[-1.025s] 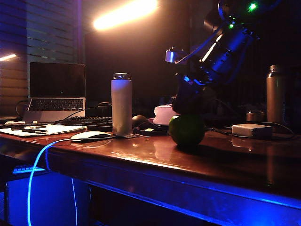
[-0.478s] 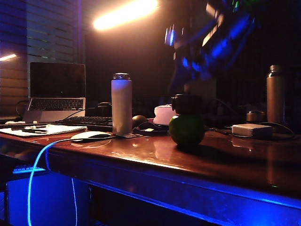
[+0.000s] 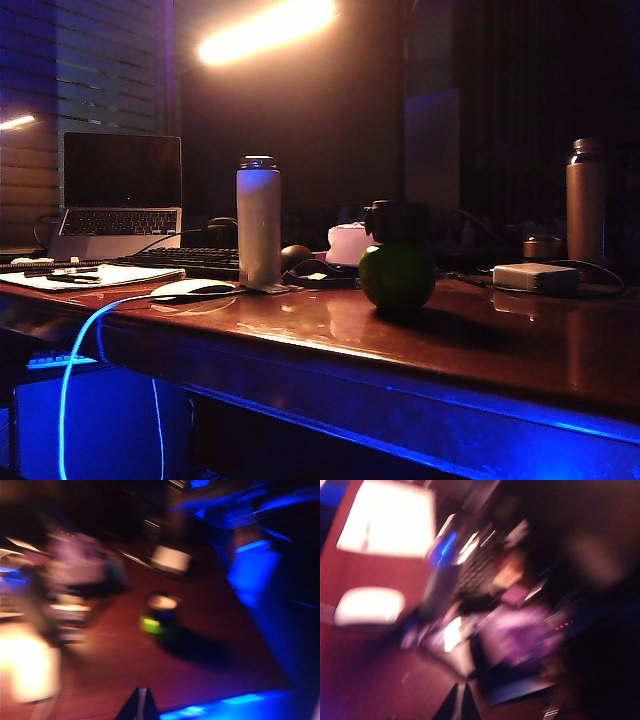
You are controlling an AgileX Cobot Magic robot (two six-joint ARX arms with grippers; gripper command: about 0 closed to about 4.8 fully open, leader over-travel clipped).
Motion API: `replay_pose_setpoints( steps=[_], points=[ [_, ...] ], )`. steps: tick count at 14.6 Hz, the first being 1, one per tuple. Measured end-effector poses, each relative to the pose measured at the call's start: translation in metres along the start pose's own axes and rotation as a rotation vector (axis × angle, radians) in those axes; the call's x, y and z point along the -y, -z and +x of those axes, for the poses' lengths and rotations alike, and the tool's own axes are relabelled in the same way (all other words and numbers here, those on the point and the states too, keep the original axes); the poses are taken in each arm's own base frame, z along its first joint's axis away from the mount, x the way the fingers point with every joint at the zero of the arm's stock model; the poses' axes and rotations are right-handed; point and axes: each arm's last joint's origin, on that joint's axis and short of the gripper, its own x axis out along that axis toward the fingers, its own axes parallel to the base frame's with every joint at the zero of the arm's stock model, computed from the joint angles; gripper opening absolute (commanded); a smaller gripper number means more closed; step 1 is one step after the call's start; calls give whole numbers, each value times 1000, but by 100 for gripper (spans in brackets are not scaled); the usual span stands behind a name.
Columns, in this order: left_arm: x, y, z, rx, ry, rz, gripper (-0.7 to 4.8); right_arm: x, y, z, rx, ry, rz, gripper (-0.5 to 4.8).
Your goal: Stack the black thermos bottle cap from the table onto the green apple.
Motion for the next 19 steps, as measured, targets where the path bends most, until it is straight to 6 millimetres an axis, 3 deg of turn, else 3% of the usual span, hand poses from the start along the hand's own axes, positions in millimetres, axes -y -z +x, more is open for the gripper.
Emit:
replay_pose_setpoints(
  steps=[1, 2, 5, 6, 8, 11, 15, 19],
  points=[
    [5, 0, -13, 13, -68, 13, -3, 0, -12, -22, 40, 39, 8, -5],
    [18, 7, -36, 36, -146, -5, -3, -1, -28, -57, 100, 92, 3, -5],
    [49, 53, -76, 44, -260, -60, -3, -7, -42, -106, 171, 126, 13, -5],
    [58, 69, -89, 75, -312, -75, -3, -9, -42, -118, 178, 127, 23, -5],
    [71, 104, -100, 158, -398, -66, -3, -16, -24, -110, 136, 85, 70, -5],
    [64, 154, -68, 152, -399, -136, -3, -34, 23, -89, 114, 16, 190, -5],
    [44, 190, -19, 180, -392, -225, -3, -62, 80, -104, 141, 47, 188, -5],
    [33, 228, 13, 176, -413, -292, -3, -88, 130, -128, 123, 120, 198, -5]
  ],
)
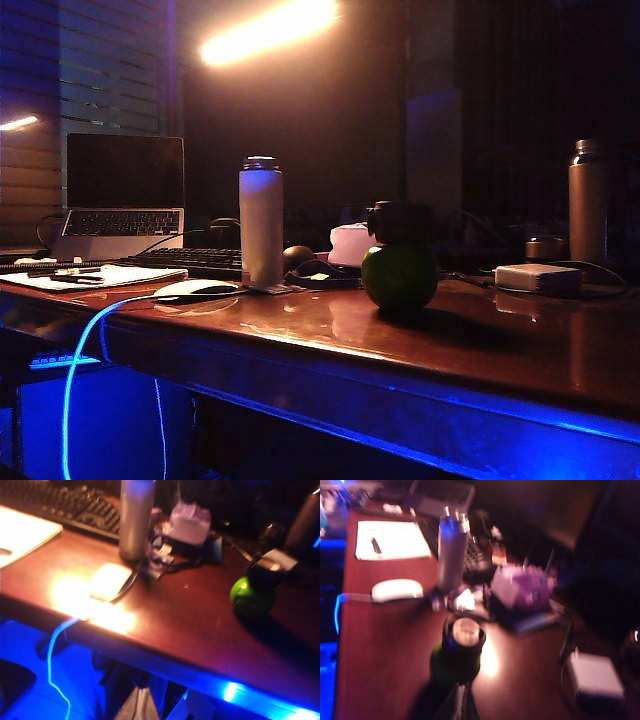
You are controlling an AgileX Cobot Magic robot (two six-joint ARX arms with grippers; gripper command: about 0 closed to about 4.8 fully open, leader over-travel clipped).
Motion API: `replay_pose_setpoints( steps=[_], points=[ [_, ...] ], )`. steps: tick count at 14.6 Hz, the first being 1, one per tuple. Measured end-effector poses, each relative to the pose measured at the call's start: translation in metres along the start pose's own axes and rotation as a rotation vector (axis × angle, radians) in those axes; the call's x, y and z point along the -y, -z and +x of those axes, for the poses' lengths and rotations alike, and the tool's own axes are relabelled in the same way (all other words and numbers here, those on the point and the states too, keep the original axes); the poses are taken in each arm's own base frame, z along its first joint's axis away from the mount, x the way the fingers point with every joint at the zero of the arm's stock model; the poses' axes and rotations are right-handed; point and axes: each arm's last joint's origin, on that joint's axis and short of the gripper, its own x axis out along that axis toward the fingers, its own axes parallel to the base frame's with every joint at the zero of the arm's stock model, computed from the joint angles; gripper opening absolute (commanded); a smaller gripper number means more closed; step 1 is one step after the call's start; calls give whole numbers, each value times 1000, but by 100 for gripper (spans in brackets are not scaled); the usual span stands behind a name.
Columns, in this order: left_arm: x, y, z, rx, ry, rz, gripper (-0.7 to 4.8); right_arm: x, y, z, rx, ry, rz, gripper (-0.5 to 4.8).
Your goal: Stack the black thermos bottle cap from the table onto the green apple.
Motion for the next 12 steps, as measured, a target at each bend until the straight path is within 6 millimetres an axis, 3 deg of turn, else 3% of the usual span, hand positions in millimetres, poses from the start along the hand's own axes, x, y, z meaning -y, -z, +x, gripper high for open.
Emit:
replay_pose_setpoints(
  steps=[3, 8, 12],
  points=[
    [-5, 25, 13, -15, -15, -1, -3, -8, 39, -13, -30, 61, 93, -5],
    [-12, 59, 23, -96, -78, 38, -3, -19, 106, -17, -163, 115, 203, -5],
    [-13, 68, 24, -125, -77, 97, -3, -23, 124, -19, -272, 99, 215, -5]
  ],
)
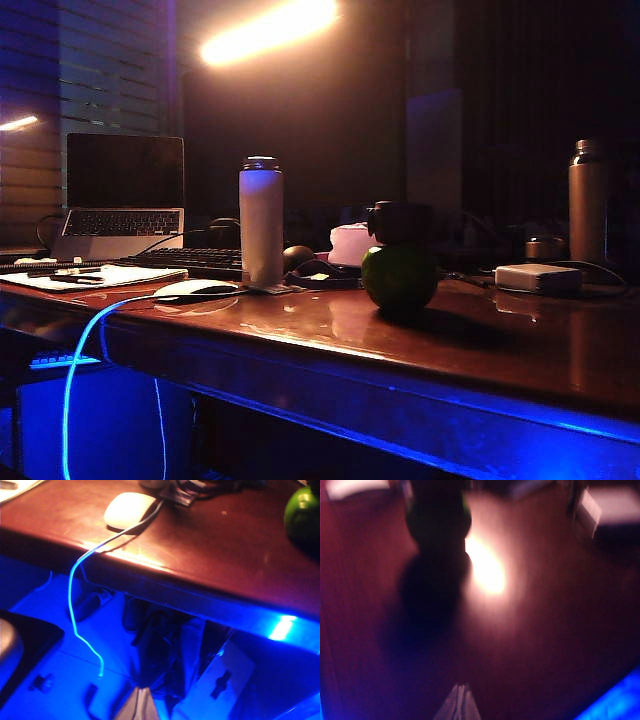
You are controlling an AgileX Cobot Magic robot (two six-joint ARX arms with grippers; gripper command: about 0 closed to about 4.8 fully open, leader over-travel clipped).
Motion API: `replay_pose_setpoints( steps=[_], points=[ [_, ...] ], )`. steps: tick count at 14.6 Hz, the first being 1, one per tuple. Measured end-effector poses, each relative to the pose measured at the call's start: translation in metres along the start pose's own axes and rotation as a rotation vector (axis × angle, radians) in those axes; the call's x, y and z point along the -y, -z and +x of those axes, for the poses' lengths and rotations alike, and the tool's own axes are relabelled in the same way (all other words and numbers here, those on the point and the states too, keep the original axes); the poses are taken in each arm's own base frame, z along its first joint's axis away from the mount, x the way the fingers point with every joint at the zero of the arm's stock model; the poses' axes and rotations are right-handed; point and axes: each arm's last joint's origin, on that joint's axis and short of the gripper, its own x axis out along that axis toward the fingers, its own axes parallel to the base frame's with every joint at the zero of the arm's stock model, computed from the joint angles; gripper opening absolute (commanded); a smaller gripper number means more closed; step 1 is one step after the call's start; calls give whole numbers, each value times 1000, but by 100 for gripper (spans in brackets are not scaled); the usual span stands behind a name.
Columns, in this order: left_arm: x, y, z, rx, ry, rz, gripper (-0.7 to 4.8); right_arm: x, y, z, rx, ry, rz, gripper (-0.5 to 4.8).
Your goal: Stack the black thermos bottle cap from the table onto the green apple.
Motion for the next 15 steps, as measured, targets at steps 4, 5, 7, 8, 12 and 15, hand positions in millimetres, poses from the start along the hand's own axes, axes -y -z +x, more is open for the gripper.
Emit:
replay_pose_setpoints(
  steps=[4, 5, 7, 8, 12, 15],
  points=[
    [-1, 18, 6, -44, -1, 29, -3, 0, 26, 5, -101, 2, 42, -5],
    [-1, 26, 7, -76, -1, 28, -3, 0, 33, 7, -122, 3, 46, -5],
    [-1, 28, 8, -82, -1, 28, -3, 0, 33, 7, -120, 3, 48, -5],
    [-1, 30, 9, -84, -1, 29, -3, 0, 33, 7, -118, 3, 48, -5],
    [-1, 36, 10, -88, 0, 41, -2, 0, 33, 7, -118, 3, 48, -5],
    [-1, 35, 10, -84, 0, 43, -2, 0, 33, 7, -118, 4, 48, -5]
  ],
)
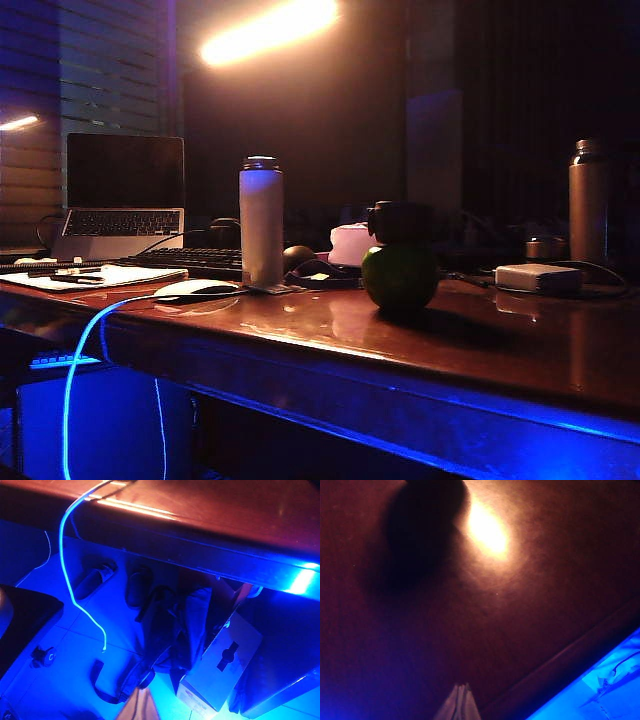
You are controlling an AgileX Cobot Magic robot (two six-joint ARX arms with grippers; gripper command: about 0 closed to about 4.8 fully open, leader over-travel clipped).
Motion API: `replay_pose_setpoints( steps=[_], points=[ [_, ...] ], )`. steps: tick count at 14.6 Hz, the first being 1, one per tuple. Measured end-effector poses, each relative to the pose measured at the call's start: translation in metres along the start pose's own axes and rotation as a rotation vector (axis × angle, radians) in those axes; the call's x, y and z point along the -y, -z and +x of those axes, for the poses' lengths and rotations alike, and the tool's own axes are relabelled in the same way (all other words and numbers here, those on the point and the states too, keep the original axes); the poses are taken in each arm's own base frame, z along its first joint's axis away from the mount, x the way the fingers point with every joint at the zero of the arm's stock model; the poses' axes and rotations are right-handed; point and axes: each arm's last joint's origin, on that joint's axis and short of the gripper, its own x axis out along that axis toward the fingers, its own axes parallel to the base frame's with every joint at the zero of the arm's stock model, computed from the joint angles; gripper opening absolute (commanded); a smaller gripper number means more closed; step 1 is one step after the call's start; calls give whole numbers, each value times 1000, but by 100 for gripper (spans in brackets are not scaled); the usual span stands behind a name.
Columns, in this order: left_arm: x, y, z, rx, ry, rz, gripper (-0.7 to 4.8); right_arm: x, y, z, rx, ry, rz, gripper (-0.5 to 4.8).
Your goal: Stack the black thermos bottle cap from the table onto the green apple.
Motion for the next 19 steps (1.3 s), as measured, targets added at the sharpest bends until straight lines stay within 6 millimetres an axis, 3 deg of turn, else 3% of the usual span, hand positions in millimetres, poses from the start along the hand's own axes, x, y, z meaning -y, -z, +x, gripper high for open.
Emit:
replay_pose_setpoints(
  steps=[9, 13, 19],
  points=[
    [0, 0, 0, 2, 0, 1, -2, 0, 0, 0, 3, -1, 0, -5],
    [-1, -4, -6, 77, -11, 0, -2, 3, 0, -7, 121, 20, 9, -5],
    [-21, -11, -22, 241, -214, -59, -2, 17, -3, -18, 272, 153, 54, -5]
  ],
)
